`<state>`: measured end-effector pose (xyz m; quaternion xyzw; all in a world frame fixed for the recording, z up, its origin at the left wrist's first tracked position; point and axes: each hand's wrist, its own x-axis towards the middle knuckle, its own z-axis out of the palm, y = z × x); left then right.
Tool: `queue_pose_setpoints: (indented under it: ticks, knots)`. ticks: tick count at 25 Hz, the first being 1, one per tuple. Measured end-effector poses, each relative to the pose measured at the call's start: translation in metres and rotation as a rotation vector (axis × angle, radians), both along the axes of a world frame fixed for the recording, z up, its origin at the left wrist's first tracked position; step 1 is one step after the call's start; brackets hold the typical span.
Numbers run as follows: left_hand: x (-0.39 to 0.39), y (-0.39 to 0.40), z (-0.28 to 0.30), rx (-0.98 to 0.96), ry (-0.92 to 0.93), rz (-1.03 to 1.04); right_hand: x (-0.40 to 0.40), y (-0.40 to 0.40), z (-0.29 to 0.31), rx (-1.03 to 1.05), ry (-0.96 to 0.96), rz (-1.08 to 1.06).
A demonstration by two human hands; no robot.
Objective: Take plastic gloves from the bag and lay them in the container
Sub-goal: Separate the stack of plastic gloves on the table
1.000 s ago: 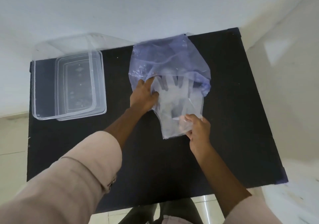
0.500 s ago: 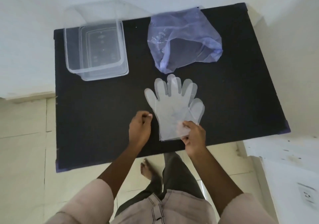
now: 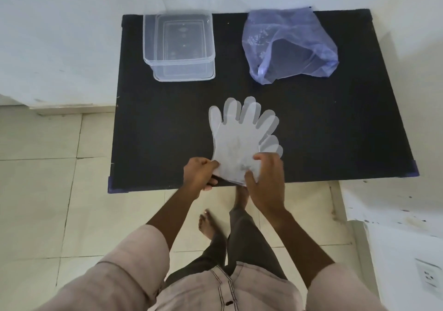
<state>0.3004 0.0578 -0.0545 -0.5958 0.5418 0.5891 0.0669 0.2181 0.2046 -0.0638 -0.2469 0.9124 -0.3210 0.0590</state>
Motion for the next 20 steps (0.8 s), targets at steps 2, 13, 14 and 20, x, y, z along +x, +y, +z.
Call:
queue_pose_setpoints:
  ticks: [2, 13, 14, 20]
  knots:
    - [0.002, -0.007, 0.002, 0.056, 0.005, 0.054, -0.004, -0.013, -0.005, 0.159, 0.082, 0.319]
    - [0.03, -0.01, -0.009, -0.032, 0.052, 0.104, -0.001, -0.034, -0.001, 0.443, -0.005, 0.514]
    - [0.028, -0.011, -0.008, -0.02, 0.043, 0.11, -0.002, -0.034, 0.0, 0.444, -0.023, 0.517]
    - [0.019, -0.018, -0.005, 0.021, 0.027, 0.025, 0.003, -0.027, 0.0, 0.381, -0.078, 0.477]
